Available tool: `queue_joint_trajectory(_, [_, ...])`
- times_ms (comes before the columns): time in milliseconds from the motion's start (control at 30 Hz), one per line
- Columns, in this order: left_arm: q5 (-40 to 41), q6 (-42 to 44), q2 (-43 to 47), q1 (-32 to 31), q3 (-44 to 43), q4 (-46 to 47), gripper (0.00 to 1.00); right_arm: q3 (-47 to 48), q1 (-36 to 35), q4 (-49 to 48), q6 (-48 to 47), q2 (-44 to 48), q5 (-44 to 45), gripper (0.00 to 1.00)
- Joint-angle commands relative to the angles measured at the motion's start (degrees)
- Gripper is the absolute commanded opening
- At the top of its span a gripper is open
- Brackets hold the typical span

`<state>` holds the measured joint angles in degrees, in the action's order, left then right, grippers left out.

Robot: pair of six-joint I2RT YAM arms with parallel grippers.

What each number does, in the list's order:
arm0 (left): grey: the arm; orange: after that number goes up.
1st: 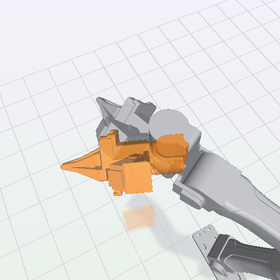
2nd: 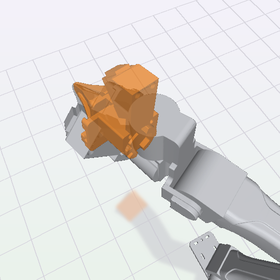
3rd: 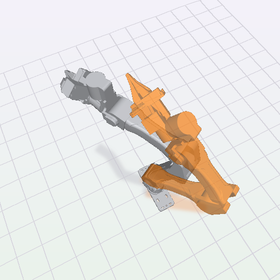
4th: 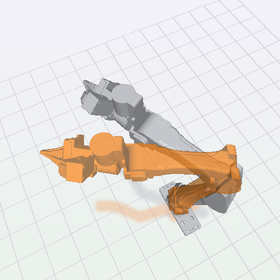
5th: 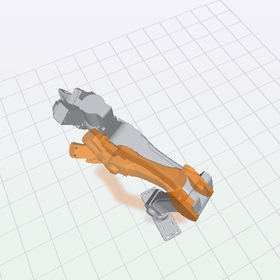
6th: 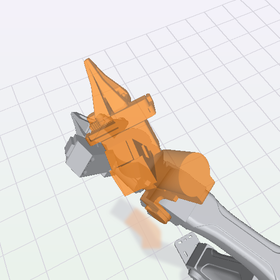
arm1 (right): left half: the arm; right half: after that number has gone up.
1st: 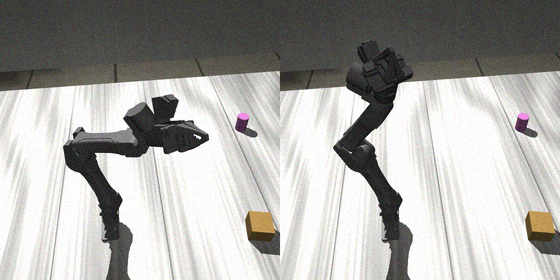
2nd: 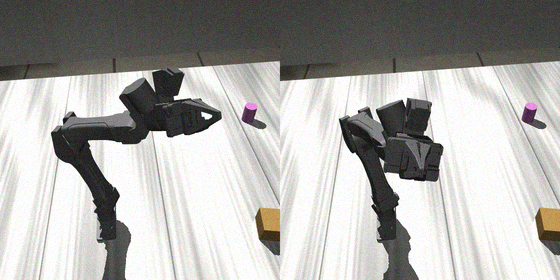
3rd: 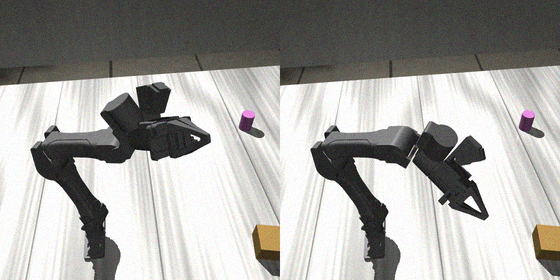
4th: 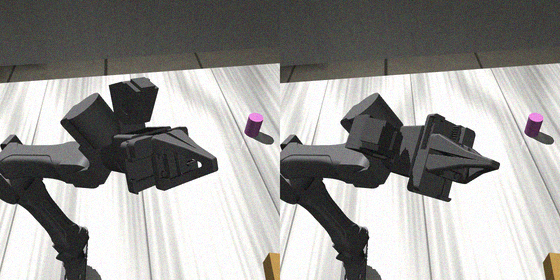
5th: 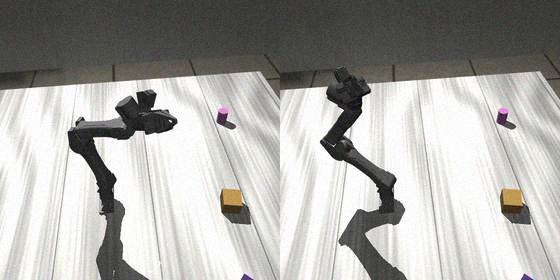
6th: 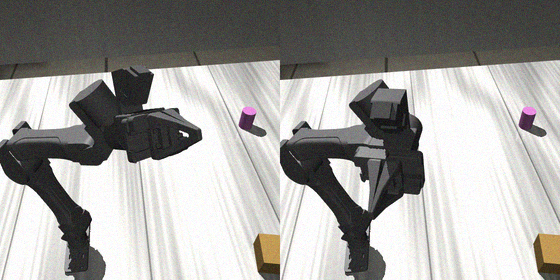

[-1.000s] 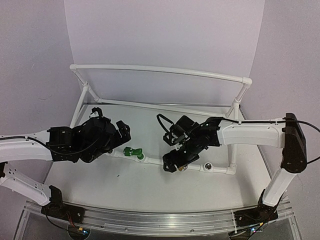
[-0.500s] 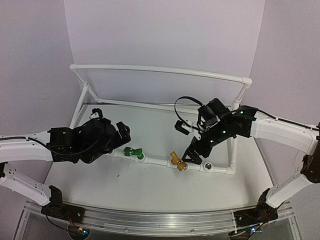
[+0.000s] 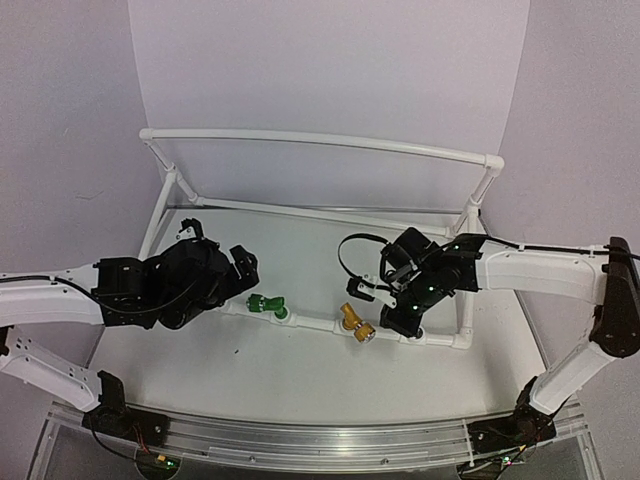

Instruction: Install the water faucets

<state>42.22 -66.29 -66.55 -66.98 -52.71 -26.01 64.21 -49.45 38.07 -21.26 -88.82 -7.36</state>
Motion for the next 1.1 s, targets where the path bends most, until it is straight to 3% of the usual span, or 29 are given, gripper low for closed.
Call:
queue_joint_trajectory(0, [1.7,-0.4,2.3,-0.2,0.7,0.6,1.00,-0.7,-2.6,-2.4,0.7,-0.1,-2.7,0.00])
queue_joint_trajectory(400, [1.8,-0.3,1.2,-0.1,0.2,0.6,1.00,0.6,-7.7,-4.4,4.3,-1.3,-5.7,0.00])
queue_joint_trajectory(633, [1.3,0.7,0.7,-0.2,-0.1,0.7,1.00,-1.8,-8.2,-5.2,3.9,-1.7,-1.5,0.01])
queue_joint_trajectory(667, [1.1,0.7,0.4,-0.2,-0.4,0.1,1.00,-1.6,-8.2,-4.9,3.0,-0.9,-0.3,0.07])
queue_joint_trajectory(733, [0.7,0.7,0.0,-0.1,-0.9,-0.9,1.00,-0.8,-8.2,-3.4,-2.5,2.1,1.7,0.30])
queue_joint_trajectory(800, [0.6,0.7,-0.3,-0.1,-1.2,-1.4,1.00,0.2,-8.2,-1.0,-13.2,5.3,4.6,0.60])
queue_joint_trajectory(867, [0.4,0.8,-0.5,-0.1,-1.3,-1.4,1.00,1.6,-8.2,2.1,-23.2,7.0,8.7,0.82])
queue_joint_trajectory(967, [0.4,0.9,-0.5,-0.2,-1.4,-1.5,1.00,5.1,-8.2,6.3,-37.4,7.6,11.6,0.94])
queue_joint_trajectory(1067, [0.2,0.8,0.0,-0.2,-1.4,-1.9,1.00,9.8,-8.2,9.2,-50.7,7.8,8.0,0.98])
